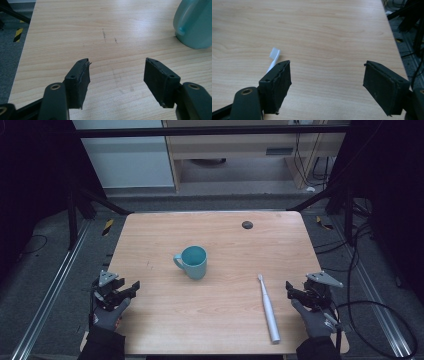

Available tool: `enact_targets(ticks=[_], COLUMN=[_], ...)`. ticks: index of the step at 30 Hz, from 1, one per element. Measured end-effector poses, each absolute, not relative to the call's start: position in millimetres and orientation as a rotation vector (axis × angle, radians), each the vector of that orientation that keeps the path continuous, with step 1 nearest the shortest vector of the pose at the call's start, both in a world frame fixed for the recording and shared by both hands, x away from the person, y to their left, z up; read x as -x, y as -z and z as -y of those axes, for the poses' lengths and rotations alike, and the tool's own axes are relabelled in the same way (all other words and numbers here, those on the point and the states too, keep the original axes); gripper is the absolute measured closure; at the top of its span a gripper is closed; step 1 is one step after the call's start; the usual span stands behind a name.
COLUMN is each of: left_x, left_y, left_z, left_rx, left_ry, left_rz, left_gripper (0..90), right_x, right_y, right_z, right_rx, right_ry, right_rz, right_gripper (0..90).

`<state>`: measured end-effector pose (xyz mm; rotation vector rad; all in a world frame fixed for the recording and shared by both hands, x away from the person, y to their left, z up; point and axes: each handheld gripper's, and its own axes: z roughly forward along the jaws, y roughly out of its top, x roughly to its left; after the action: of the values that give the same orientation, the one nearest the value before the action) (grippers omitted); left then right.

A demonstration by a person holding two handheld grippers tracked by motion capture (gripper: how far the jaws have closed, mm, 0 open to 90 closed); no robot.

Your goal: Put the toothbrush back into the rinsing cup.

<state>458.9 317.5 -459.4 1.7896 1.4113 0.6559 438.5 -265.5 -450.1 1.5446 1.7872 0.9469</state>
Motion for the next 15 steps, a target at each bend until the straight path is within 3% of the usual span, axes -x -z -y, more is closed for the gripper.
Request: enact_targets(ticks=[15], left_x=[-458.9], left_y=[461.8], left_z=[-314.0], left_rx=[-1.829], left_ry=[-0.666], left_rz=[-1.394], left_gripper=[41.7], right_x=[-428.9], right_y=[435.4], right_z=[240.3], right_rx=[-1.491], right_ry=[-0.986], right_rz=[-1.997], right_gripper=[24.2])
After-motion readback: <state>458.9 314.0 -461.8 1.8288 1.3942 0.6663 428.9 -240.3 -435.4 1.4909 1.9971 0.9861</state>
